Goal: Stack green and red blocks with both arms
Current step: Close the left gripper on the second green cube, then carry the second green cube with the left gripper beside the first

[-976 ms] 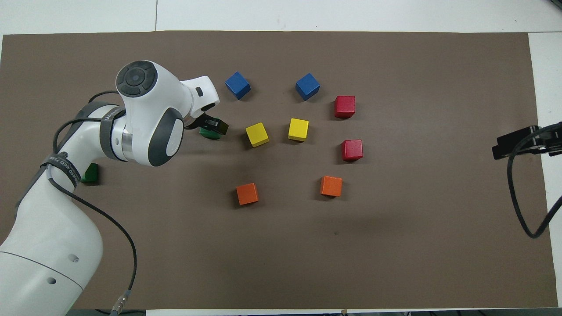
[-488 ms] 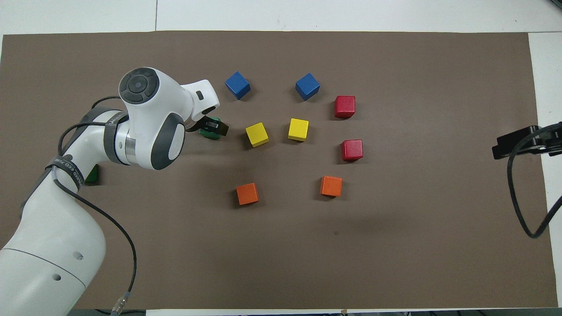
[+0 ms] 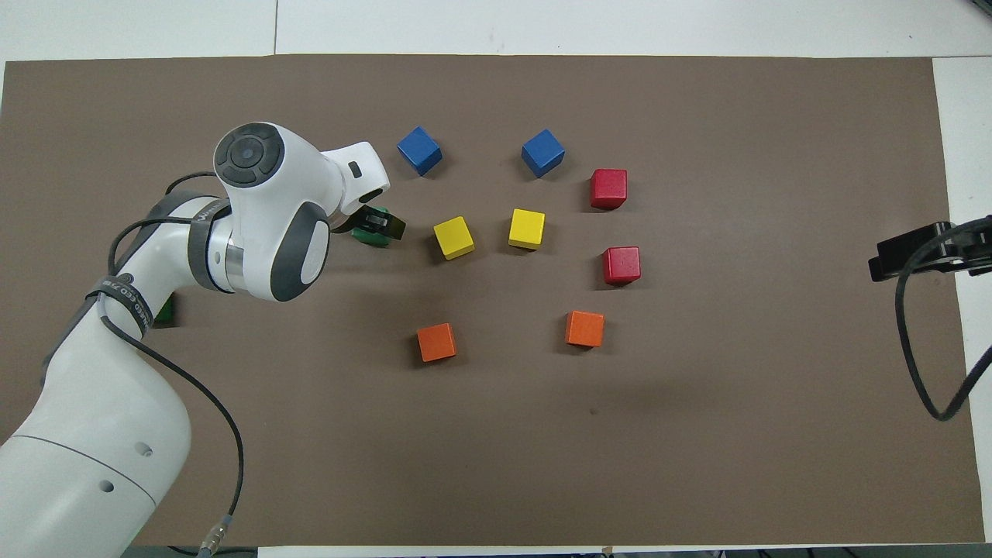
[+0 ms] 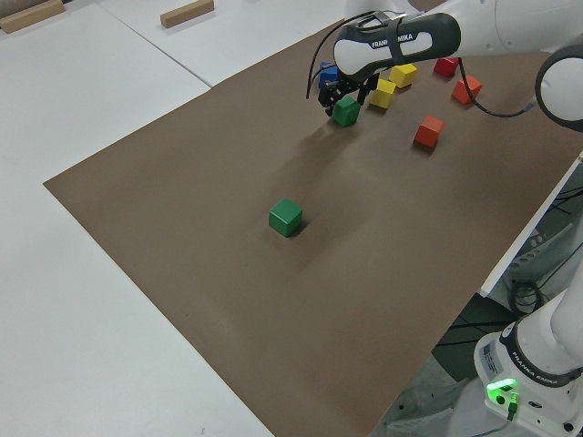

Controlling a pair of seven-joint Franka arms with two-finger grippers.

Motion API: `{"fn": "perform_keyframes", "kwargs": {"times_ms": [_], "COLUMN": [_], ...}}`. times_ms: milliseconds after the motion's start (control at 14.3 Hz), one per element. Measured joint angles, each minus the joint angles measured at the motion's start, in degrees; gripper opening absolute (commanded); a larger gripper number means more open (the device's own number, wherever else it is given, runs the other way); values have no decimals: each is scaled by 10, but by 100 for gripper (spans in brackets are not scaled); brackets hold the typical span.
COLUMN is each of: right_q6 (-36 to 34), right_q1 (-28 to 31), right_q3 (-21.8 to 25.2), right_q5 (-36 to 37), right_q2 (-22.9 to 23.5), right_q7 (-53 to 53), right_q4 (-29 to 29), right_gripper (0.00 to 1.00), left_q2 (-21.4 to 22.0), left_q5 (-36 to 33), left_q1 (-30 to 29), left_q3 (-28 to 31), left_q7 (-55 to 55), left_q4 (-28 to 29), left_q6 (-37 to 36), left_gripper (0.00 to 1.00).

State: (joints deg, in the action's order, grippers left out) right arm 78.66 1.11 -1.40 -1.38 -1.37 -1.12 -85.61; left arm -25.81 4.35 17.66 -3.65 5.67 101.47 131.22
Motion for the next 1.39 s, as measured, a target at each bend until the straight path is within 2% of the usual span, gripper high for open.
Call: {"fn": "perform_keyframes", "kwargs": {"times_ms": [139,209,279,348,418,697,1045,1185,1394], "right_q6": [0,0,0,0,0,0,0,0,0], "right_q1": [0,0,0,0,0,0,0,0,0], "right_q3": [0,0,0,0,0,0,0,0,0], "right_q5": [0,0,0,0,0,0,0,0,0], "right_q2": [0,0,0,0,0,0,0,0,0], "right_q7": [0,0,0,0,0,0,0,0,0], "right_q4": [0,0,0,0,0,0,0,0,0], "right_gripper": [100,100,100,100,100,100,100,100,100], "left_q2": [0,0,-1,-1,-1,0,11,45,117], "left_q5": [0,0,0,0,0,0,0,0,0], "left_q1": [2,3,3,3,3,3,-2,-18,-66], "left_q3": [-1,-1,-1,-1,-1,0,6,11,12], "left_q7": [-5,-6,-7,-8,-8,-10,-58,-62,-63], "left_q4": [2,3,4,5,6,5,-17,-28,-32], "left_q6": [5,6,6,7,7,3,-43,-81,-154], "left_gripper": [79,68,47,15,0,0,0,0,0]}}
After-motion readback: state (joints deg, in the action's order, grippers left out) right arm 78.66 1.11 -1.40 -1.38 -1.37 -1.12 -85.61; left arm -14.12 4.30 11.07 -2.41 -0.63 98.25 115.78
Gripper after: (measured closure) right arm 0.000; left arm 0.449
